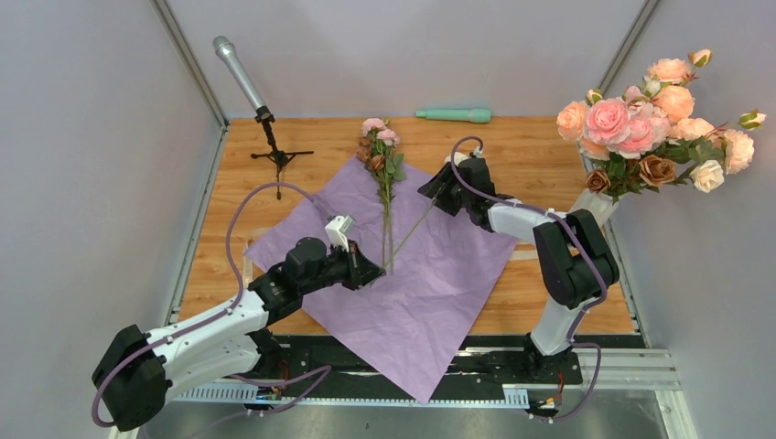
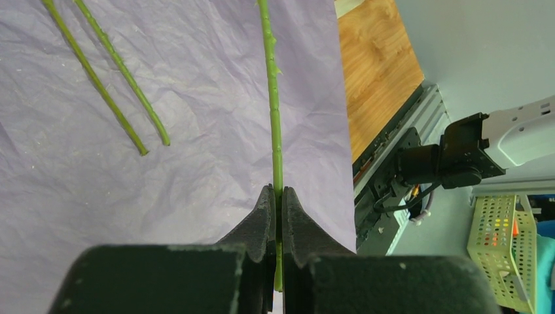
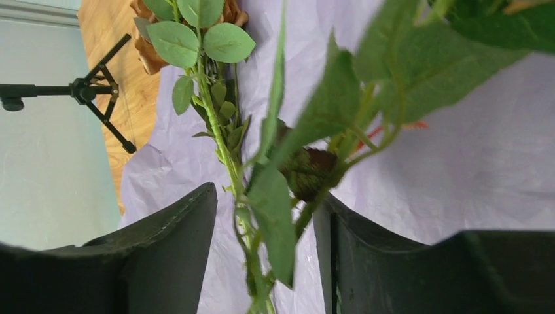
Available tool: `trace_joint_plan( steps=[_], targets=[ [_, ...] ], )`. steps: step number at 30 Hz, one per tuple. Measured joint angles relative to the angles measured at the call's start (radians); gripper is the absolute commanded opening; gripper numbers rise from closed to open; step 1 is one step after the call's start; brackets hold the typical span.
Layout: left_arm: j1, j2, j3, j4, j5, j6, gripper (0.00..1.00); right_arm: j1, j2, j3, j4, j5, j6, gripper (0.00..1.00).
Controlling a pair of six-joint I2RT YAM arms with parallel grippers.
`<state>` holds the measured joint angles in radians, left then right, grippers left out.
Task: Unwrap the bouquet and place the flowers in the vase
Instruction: Pick up the fake flower from the wrapping paper.
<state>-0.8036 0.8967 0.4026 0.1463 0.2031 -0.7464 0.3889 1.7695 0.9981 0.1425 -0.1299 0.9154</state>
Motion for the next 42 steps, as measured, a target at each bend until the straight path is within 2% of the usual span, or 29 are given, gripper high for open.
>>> trace_joint_plan(
  steps=[3,8,12,15,17,19,20,21,25,27,31,37,40,42],
  targets=[
    [0.0,-0.004,-0.005,-0.008,0.005,0.0,0.0,0.0,0.001,0.011,0.008,0.008,0.008,0.42],
    [0.0,-0.004,-0.007,-0.011,0.006,0.0,0.0,-0.002,0.0,0.014,0.023,0.017,0.024,0.14],
    [0.0,-0.004,-0.007,-0.012,0.005,0.0,0.0,-0.003,0.0,0.014,0.031,0.012,0.047,0.01],
    [0.0,-0.002,-0.007,-0.013,0.006,0.001,0.07,-0.002,-0.002,0.014,0.037,0.008,0.053,0.0],
    [0.0,0.005,-0.007,-0.014,0.006,0.002,0.2,-0.003,-0.009,0.013,0.045,0.004,0.053,0.0],
    [0.0,0.015,-0.007,-0.015,0.009,0.006,0.42,-0.003,-0.022,0.008,0.062,-0.002,0.053,0.0],
    [0.0,0.021,-0.007,-0.016,0.01,0.004,0.47,-0.003,-0.033,0.005,0.069,-0.003,0.052,0.0],
    [0.0,0.026,-0.007,-0.016,0.01,0.002,0.57,-0.004,-0.057,-0.002,0.08,-0.01,0.043,0.0],
    [0.0,0.029,-0.001,-0.026,0.009,0.009,0.81,-0.004,-0.113,-0.003,0.092,-0.02,0.017,0.0],
    [0.0,0.029,0.01,-0.039,0.005,0.021,0.89,-0.004,-0.149,-0.003,0.099,-0.022,0.0,0.0],
    [0.0,0.029,0.057,-0.093,-0.008,0.053,0.96,-0.003,-0.24,-0.003,0.106,-0.03,-0.068,0.0],
    [0.016,0.03,0.189,-0.236,-0.082,0.133,1.0,0.031,-0.42,-0.011,0.101,-0.035,-0.258,0.0],
    [0.076,0.03,0.243,-0.302,-0.111,0.163,1.0,0.079,-0.556,-0.031,0.081,-0.031,-0.395,0.0],
    [0.16,0.029,0.259,-0.327,-0.102,0.179,1.0,0.106,-0.653,-0.033,0.066,-0.034,-0.498,0.0]
  ],
)
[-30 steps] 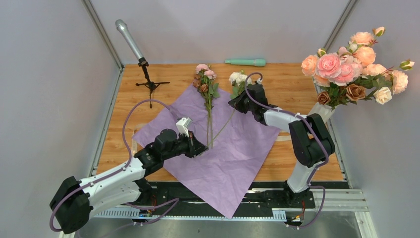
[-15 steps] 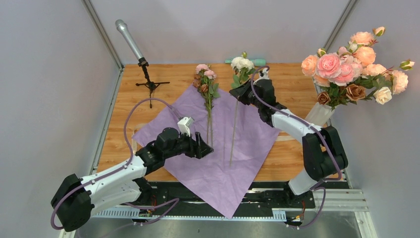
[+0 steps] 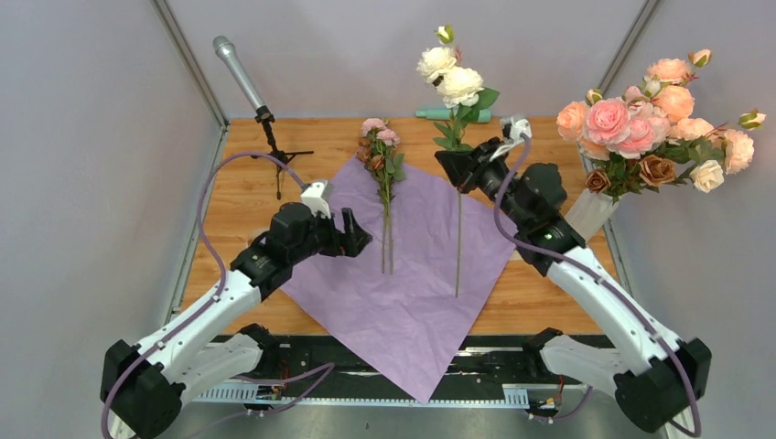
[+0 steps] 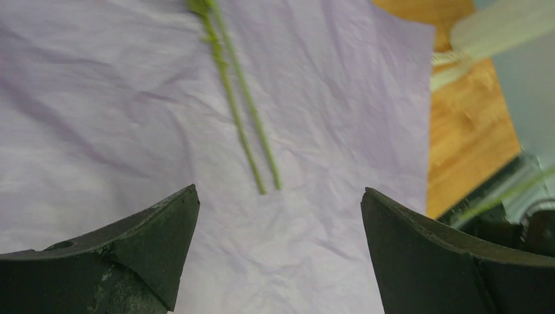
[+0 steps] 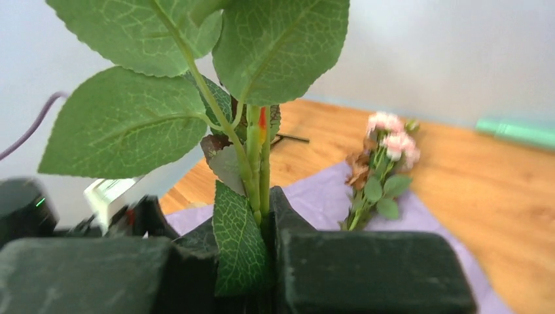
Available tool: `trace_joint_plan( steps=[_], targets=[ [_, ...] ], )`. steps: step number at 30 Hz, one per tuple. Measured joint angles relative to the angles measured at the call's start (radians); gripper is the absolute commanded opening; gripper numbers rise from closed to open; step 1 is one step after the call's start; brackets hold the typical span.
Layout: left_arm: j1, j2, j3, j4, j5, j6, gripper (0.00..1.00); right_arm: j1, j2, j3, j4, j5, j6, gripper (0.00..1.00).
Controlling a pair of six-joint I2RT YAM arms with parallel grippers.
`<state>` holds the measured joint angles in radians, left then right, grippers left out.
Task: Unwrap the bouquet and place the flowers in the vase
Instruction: Pick up the fake flower from the wrapping paper, then insert the fake flower into the vase.
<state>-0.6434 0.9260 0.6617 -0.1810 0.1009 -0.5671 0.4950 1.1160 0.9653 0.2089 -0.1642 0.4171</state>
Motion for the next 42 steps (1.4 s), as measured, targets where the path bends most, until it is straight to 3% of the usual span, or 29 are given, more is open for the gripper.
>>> trace_joint_plan(
  steps=[6,16,27,35,42],
  targets=[
    [0.201,0.015,0.081,-0.122,0.014,0.101,1.0,0.016,-0.201,0.058,-0.126,0.028,-0.299,0.0],
    [0.349,0.031,0.283,-0.208,-0.086,0.354,1.0,0.014,-0.371,0.157,-0.225,0.386,-0.666,0.0],
    [0.351,0.002,0.244,-0.22,-0.209,0.46,1.0,-0.002,-0.378,0.169,0.085,0.636,-1.035,0.0],
    [0.351,-0.029,0.238,-0.222,-0.231,0.477,1.0,-0.026,-0.356,0.184,0.313,0.648,-1.196,0.0],
    [0.351,-0.036,0.235,-0.222,-0.234,0.483,1.0,-0.107,-0.328,0.138,0.481,0.621,-1.241,0.0]
  ],
)
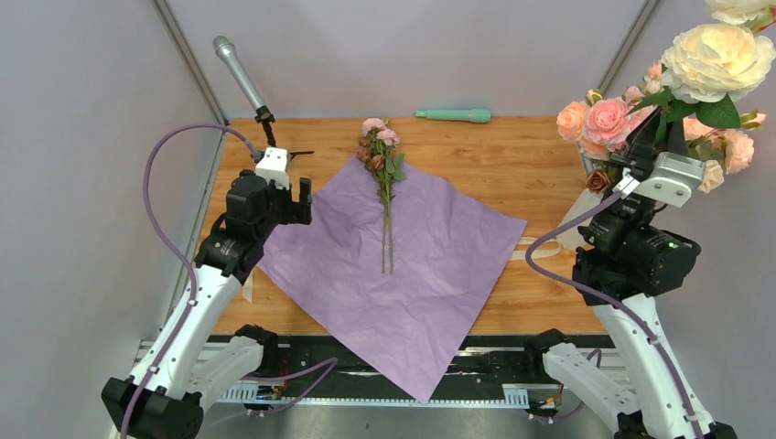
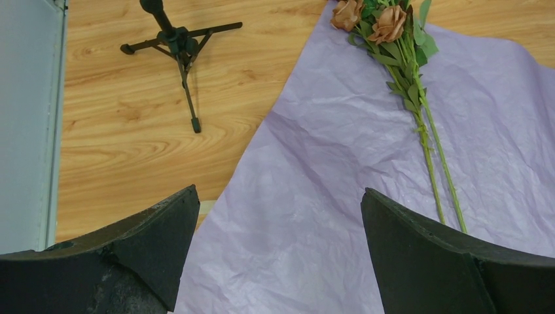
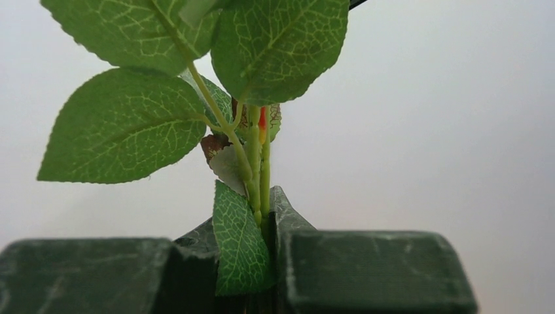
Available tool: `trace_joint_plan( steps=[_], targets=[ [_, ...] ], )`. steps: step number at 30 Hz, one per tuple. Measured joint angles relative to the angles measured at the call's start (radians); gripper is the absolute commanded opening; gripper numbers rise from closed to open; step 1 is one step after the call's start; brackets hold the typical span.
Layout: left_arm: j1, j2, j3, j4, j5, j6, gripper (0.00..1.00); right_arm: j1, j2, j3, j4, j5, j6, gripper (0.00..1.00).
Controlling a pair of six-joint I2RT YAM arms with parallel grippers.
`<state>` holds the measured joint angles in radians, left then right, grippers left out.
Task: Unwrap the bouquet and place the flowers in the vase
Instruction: Insert the fake flower into the vase.
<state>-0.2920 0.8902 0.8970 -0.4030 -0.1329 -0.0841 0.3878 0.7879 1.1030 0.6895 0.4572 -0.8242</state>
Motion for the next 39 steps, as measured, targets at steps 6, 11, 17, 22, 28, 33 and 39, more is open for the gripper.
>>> trace_joint_plan(
  steps=[6,11,17,22,28,33,39],
  targets=[
    [0.0,0.0,-0.001,0.0,-0.001,0.005,1.0,-0.168,0.04,-0.058,0.092,-0.046,0.086,0.0],
    [0.0,0.0,-0.002,0.0,-0.006,0.006,1.0,-0.27,0.068,-0.097,0.135,-0.076,0.184,0.0],
    [0.0,0.002,-0.002,0.0,-0.008,0.013,1.0,-0.325,0.082,-0.138,0.181,-0.108,0.252,0.0],
    [0.0,0.012,-0.002,0.0,-0.008,0.015,1.0,-0.342,0.086,-0.153,0.243,-0.135,0.263,0.0],
    [0.0,0.028,-0.002,0.0,-0.008,0.016,1.0,-0.347,0.09,-0.2,0.311,-0.162,0.266,0.0],
    [0.0,0.04,-0.002,0.0,-0.008,0.019,1.0,-0.352,0.108,-0.219,0.348,-0.174,0.266,0.0],
    [0.0,0.047,-0.002,0.0,-0.007,0.02,1.0,-0.358,0.111,-0.24,0.382,-0.179,0.266,0.0]
  ],
)
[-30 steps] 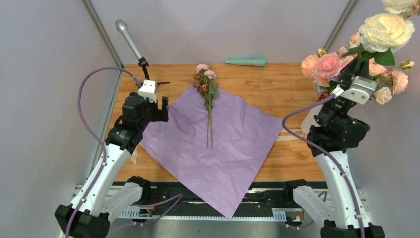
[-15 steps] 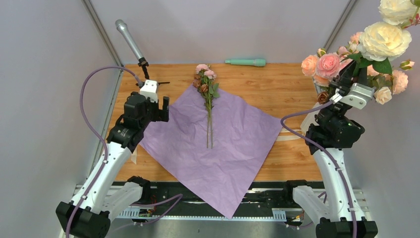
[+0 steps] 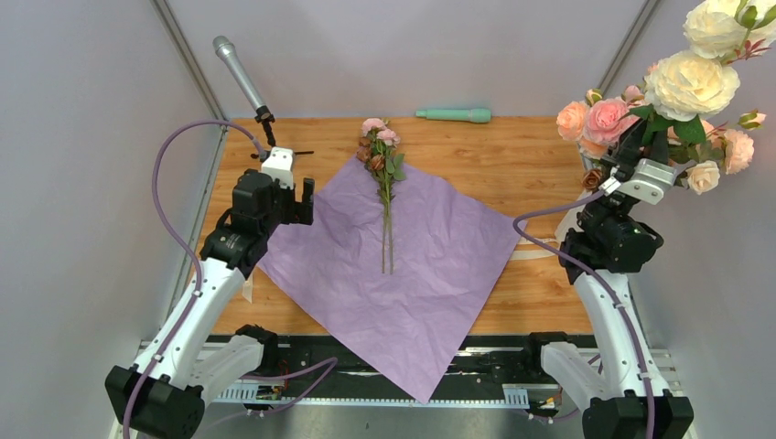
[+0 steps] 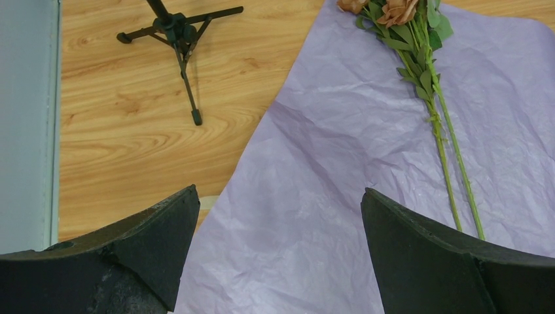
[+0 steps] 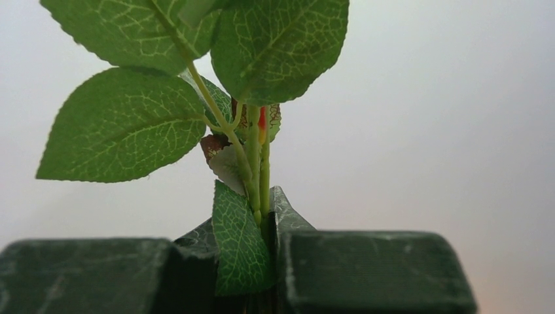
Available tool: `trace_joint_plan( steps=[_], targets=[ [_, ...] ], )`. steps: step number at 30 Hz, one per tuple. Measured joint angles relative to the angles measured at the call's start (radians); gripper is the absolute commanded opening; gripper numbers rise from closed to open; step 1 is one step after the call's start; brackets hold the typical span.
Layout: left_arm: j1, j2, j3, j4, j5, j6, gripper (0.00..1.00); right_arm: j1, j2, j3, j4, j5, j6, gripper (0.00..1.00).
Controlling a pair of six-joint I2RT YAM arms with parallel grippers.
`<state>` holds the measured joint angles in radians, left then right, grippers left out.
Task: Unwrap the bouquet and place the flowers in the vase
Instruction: Insert the fake flower into the vase.
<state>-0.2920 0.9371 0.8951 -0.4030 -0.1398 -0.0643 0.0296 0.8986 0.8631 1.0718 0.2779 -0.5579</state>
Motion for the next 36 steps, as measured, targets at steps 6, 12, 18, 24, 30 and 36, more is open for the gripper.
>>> trace_joint_plan(
  steps=[6,12,18,24,30,36],
  targets=[
    [0.0,0.004,0.0,0.0,0.003,0.0,1.0,-0.002,-0.003,-0.039,0.027,0.001,0.0,0.0],
    [0.0,0.017,0.0,0.0,0.008,0.001,1.0,-0.01,-0.006,-0.072,0.034,0.013,0.004,0.0],
    [0.0,0.023,0.0,0.0,0.015,0.001,1.0,-0.011,-0.009,-0.085,0.035,0.043,0.007,0.0],
    [0.0,0.023,0.0,0.001,0.019,0.001,1.0,-0.013,-0.006,-0.095,0.032,0.081,0.007,0.0],
    [0.0,0.022,0.0,0.001,0.029,0.0,1.0,-0.013,0.005,-0.11,0.026,0.122,0.007,0.0],
    [0.0,0.022,0.0,0.002,0.037,0.0,1.0,-0.013,0.003,-0.131,0.024,0.149,0.007,0.0]
  ],
)
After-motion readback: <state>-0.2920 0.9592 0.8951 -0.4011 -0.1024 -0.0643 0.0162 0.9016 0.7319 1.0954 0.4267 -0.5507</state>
